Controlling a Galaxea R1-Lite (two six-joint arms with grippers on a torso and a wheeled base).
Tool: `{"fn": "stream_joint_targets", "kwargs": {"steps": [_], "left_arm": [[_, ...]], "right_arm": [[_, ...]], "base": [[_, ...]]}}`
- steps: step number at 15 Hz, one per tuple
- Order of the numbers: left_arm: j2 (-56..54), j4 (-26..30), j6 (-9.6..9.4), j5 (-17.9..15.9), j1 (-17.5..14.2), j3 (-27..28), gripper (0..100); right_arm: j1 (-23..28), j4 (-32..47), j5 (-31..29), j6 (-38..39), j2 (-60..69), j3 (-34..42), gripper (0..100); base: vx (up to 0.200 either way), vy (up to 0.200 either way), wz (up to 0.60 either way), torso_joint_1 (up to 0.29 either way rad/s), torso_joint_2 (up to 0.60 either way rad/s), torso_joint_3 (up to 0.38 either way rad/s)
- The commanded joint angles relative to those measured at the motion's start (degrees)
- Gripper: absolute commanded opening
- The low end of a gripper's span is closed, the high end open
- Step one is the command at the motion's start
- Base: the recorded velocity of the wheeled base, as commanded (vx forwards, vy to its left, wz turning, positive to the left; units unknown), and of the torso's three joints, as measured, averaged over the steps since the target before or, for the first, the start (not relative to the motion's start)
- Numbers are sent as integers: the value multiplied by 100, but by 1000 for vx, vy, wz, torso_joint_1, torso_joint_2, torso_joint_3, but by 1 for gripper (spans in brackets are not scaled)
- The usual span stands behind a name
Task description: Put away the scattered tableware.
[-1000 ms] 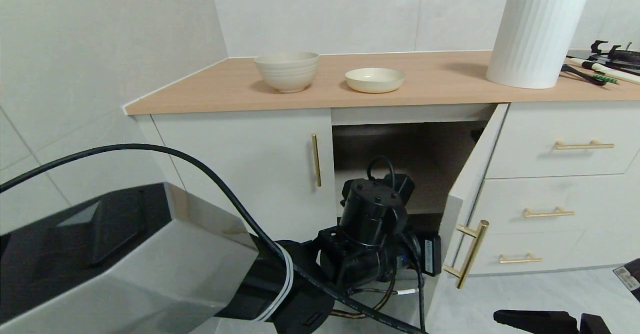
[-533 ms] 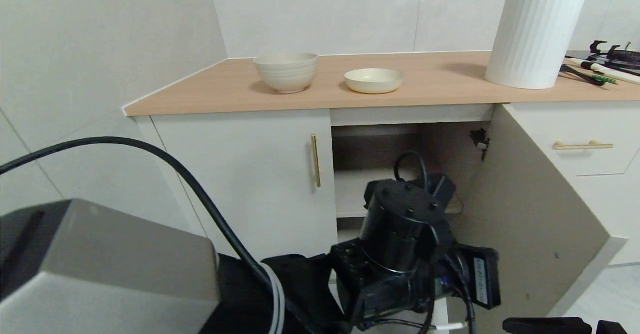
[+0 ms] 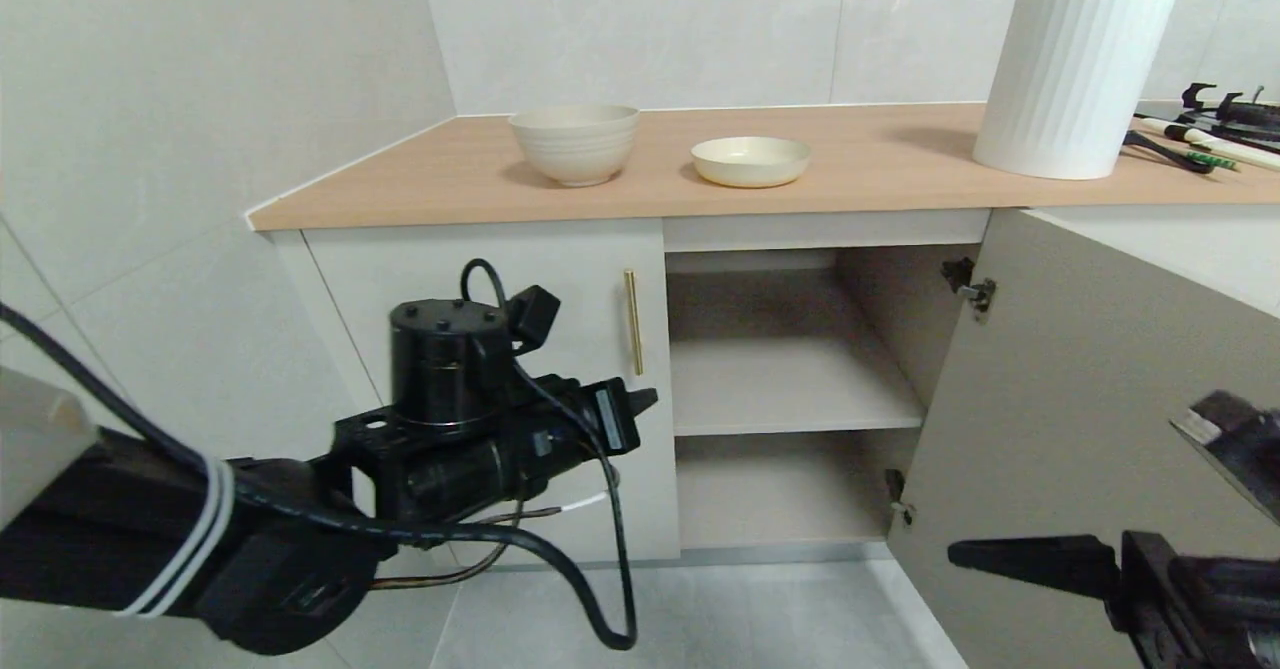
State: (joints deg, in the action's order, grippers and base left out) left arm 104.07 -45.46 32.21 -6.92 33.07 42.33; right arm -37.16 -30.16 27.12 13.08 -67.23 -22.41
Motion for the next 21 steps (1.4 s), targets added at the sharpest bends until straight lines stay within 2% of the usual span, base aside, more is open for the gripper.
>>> {"fn": "stream_joint_targets", "kwargs": {"steps": [1, 2, 3, 5, 6, 7, 8, 9, 13, 16, 17, 21], "left_arm": [[-924, -104, -505, 16, -521, -735, 0], [-1240, -104, -988, 33, -838, -1104, 0], [-1513, -24, -1155, 42, -996, -1262, 0], [-2057, 644, -1305, 51, -1101, -1253, 0], [-2356, 1206, -1498, 51, -1207, -1183, 0], [-2567, 1733, -1753, 51, -1251, -1095, 0], [-2743, 2226, -1876, 51, -1330, -963, 0], [-2796, 2507, -1876, 60, -1339, -814, 0], [-2849, 2770, -1876, 139, -1418, -541, 0], [-2901, 3228, -1929, 148, -1497, -304, 0], [-2910, 3289, -1955, 139, -1497, -181, 100], [-2945, 3263, -1946, 148, -1497, -14, 100]], "right_arm": [[534, 924, -14, -209, -862, -1249, 100], [842, 2119, -93, -473, -932, -2040, 100], [930, 2831, -515, -623, -1099, -2769, 100], [754, 3174, -1790, -754, -1503, -3463, 100], [569, 3192, -2334, -763, -1635, -3507, 100], [490, 3209, -2501, -763, -1662, -3490, 100], [385, 3236, -2537, -737, -1653, -3393, 100], [297, 3236, -2554, -710, -1583, -3358, 100], [297, 3244, -2563, -702, -1310, -3384, 100], [288, 3218, -2554, -710, -1301, -3411, 100], [288, 3218, -2554, -702, -1275, -3411, 100], [244, 3244, -2554, -543, -1196, -3490, 100]], "base": [[0, 0, 0, 0, 0, 0], [0, 0, 0, 0, 0, 0], [0, 0, 0, 0, 0, 0], [0, 0, 0, 0, 0, 0], [0, 0, 0, 0, 0, 0], [0, 0, 0, 0, 0, 0], [0, 0, 0, 0, 0, 0], [0, 0, 0, 0, 0, 0], [0, 0, 0, 0, 0, 0], [0, 0, 0, 0, 0, 0], [0, 0, 0, 0, 0, 0], [0, 0, 0, 0, 0, 0]]}}
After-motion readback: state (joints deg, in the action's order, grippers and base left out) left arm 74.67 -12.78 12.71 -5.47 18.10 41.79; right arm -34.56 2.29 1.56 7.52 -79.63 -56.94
